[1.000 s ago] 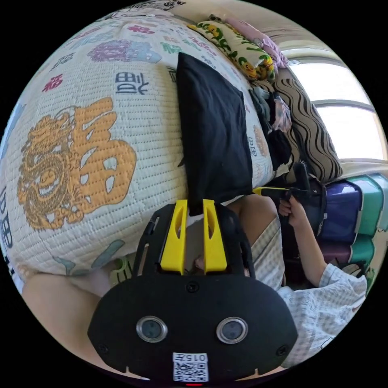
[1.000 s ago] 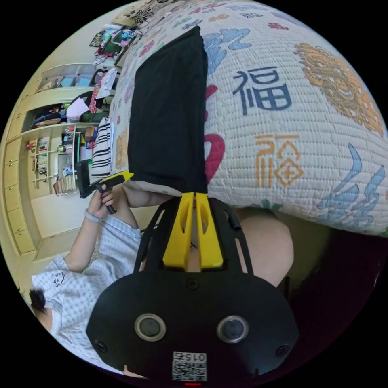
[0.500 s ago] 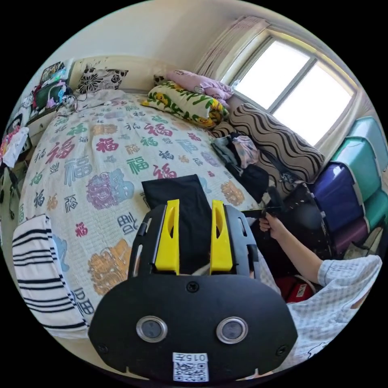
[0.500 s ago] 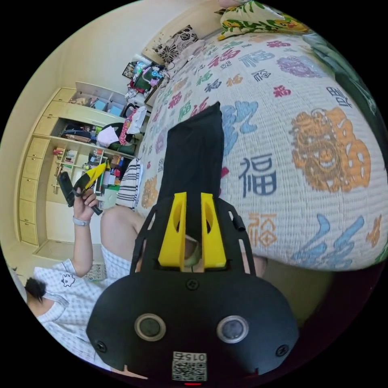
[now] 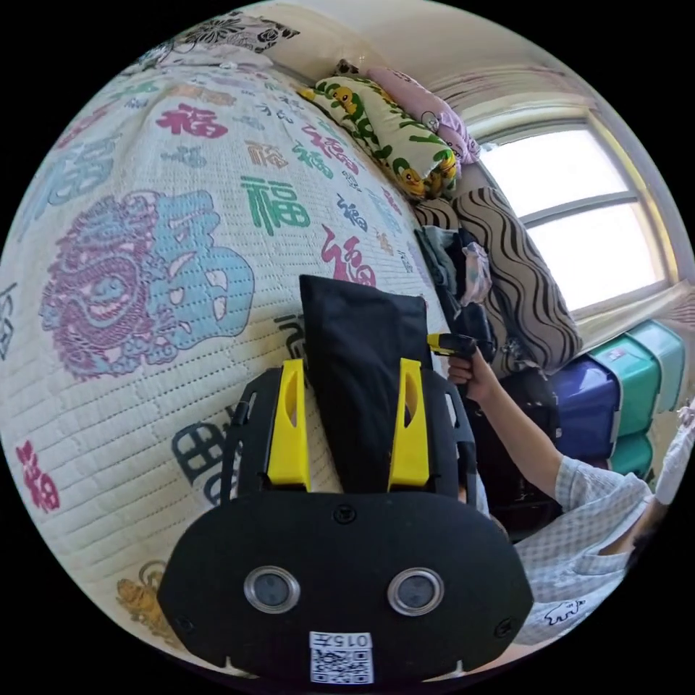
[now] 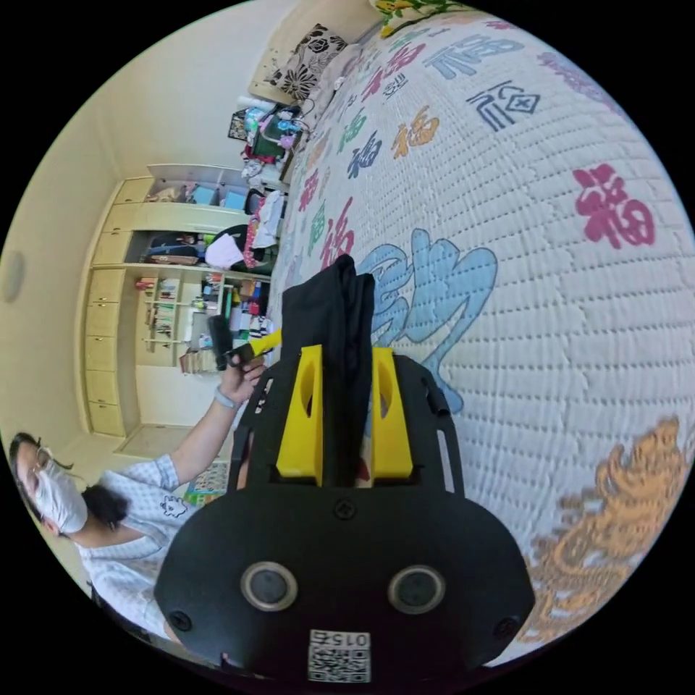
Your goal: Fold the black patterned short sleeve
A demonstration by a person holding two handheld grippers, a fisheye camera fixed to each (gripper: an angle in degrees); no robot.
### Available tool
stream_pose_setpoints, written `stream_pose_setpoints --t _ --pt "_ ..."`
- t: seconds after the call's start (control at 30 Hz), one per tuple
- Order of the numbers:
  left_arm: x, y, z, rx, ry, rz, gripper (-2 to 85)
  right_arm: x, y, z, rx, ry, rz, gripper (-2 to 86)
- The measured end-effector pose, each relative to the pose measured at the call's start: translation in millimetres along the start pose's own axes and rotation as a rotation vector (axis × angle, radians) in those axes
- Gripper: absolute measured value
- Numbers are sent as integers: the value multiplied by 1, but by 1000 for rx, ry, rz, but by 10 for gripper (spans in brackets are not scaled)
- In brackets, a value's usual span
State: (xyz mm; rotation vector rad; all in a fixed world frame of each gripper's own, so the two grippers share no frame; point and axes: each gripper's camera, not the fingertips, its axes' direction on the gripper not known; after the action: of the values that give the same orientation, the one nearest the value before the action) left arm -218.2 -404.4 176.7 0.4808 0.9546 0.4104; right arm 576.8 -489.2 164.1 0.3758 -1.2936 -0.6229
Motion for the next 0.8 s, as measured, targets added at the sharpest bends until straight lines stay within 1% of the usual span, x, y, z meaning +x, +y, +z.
stream_pose_setpoints --t 0.1,0.17,0.27,0.3,0.33,0.37,0.43,0.47,0.53,0.57,0.63,0.7,0.8 --pt "-4 0 -1 -17 -29 -11 140 12 -4 14 -39 -137 18 72" --pt "-7 2 -5 -28 15 -13 134 13 -3 23 -57 -203 21 65" --pt "-10 6 -9 -62 121 -6 101 1 8 30 -44 -150 10 53" --pt "-9 8 -8 -89 147 -22 77 -6 16 28 -23 -119 9 46" --pt "-4 11 -13 -73 138 -12 50 -16 26 25 6 -100 -3 39" --pt "-1 13 -17 -57 141 -2 46 -23 32 22 20 -91 -15 36" --pt "23 23 -40 -8 201 89 31 -66 57 14 55 -41 -115 26" --pt "31 27 -49 9 205 127 28 -81 64 13 64 -24 -153 25" --pt "67 47 -96 94 189 283 21 -147 96 13 106 5 -322 21" --pt "75 53 -110 121 188 317 20 -163 104 14 121 6 -359 20" --pt "104 84 -171 260 185 439 16 -225 131 25 166 -5 -501 19" --pt "122 109 -218 355 158 505 15 -268 147 43 177 -19 -597 19" --pt "148 155 -290 484 54 593 14 -331 168 86 165 -48 -727 20"
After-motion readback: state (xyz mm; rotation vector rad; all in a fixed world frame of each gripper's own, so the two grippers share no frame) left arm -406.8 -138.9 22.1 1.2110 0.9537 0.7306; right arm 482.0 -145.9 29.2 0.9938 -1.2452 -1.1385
